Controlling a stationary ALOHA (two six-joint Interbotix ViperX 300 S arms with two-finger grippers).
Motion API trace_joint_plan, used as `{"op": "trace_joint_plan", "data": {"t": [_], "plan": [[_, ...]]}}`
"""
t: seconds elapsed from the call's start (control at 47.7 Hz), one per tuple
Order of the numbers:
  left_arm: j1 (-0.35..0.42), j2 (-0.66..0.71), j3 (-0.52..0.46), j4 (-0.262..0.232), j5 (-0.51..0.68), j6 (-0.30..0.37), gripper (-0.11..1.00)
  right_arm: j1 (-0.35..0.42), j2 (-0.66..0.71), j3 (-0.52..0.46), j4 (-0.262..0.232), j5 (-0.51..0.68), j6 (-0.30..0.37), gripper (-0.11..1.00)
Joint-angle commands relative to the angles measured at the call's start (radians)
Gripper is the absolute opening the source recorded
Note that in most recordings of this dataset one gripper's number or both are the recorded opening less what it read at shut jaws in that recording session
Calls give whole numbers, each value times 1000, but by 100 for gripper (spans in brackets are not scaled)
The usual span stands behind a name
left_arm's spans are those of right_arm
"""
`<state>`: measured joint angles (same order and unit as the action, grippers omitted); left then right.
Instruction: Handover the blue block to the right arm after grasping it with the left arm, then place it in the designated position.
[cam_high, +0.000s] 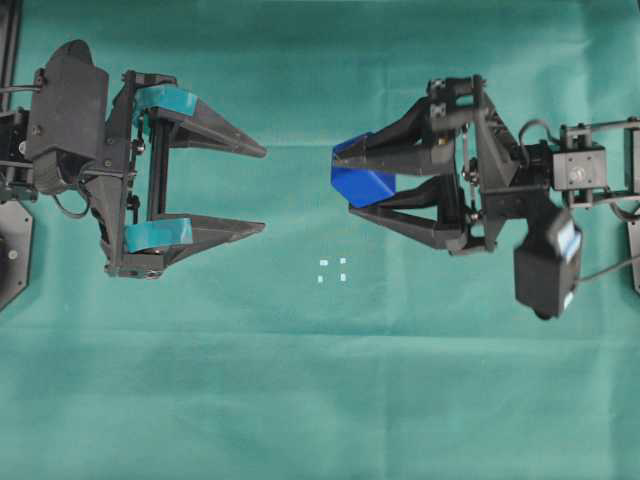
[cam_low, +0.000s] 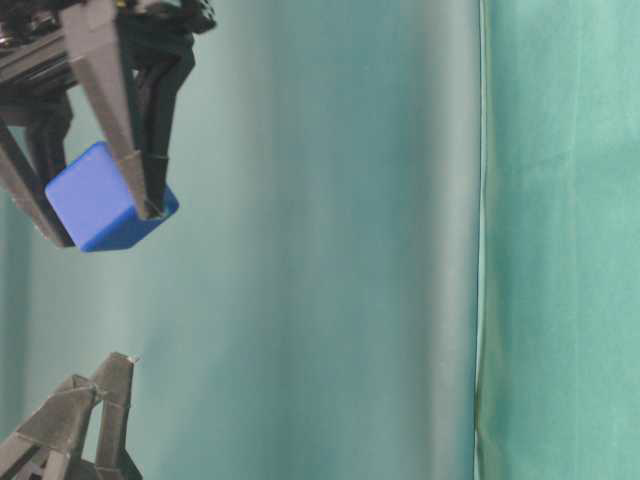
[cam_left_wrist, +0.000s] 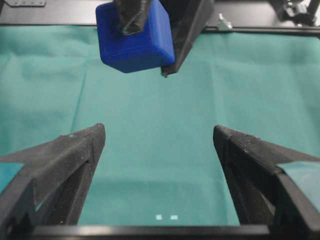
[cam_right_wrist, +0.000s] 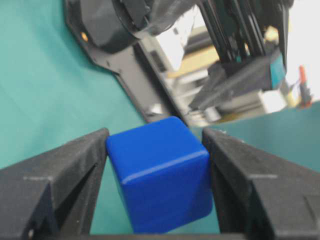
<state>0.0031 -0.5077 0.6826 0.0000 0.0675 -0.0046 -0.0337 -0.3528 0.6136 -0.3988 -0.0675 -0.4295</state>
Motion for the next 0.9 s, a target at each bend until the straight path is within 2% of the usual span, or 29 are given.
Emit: {"op": "trace_joint_plan", "data": {"t": [0.0,0.147,0.398,0.482,0.587,0.881], "plan": [[2,-8,-17,3,-5,2,100,2,-18,-34,83,-5,80,63],[2,-8,-17,3,-5,3,100,2,-18,-48,147,5,245,63],[2,-6,-17,2,-5,3,100,2,-18,-67,150,87,495,63],[2,-6,-17,2,-5,3,100,2,-18,-77,149,124,549,63],[2,-6,-17,2,-5,3,100,2,-18,-83,149,155,581,63],[2,-6,-18,2,-5,2,100,2,-18,-87,149,166,586,63]]}}
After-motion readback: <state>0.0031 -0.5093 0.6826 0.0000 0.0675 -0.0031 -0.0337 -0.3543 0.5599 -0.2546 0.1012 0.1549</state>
